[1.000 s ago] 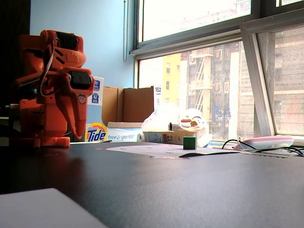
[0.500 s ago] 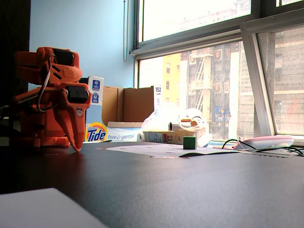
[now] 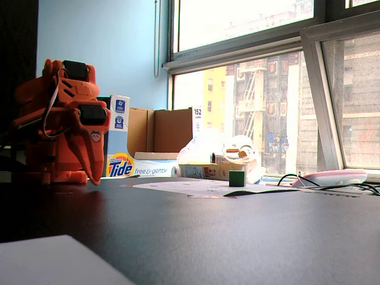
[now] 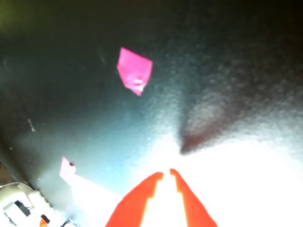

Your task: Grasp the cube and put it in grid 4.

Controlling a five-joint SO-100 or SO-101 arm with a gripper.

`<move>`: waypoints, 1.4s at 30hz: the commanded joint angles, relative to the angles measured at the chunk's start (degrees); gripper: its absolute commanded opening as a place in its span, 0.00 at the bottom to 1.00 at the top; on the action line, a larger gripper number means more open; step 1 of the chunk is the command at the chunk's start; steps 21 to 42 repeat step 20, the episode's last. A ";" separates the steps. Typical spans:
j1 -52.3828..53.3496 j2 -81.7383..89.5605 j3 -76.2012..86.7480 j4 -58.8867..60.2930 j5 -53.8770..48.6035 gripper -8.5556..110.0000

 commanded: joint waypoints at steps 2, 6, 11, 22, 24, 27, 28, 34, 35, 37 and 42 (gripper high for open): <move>0.18 0.53 0.53 0.35 -0.09 0.07; 0.18 0.53 0.53 0.35 -0.09 0.07; 0.09 0.53 0.53 0.35 -0.26 0.07; -0.26 0.53 0.53 0.35 -0.62 0.07; -0.26 0.53 0.53 0.35 -0.62 0.07; -0.26 0.53 0.53 0.35 -0.62 0.07; -0.26 0.53 0.53 0.35 -0.62 0.07; -0.26 0.53 0.53 0.35 -0.62 0.07; -0.26 0.53 0.53 0.35 -0.62 0.07; -0.26 0.53 0.53 0.35 -0.62 0.07; -0.26 0.53 0.53 0.35 -0.62 0.07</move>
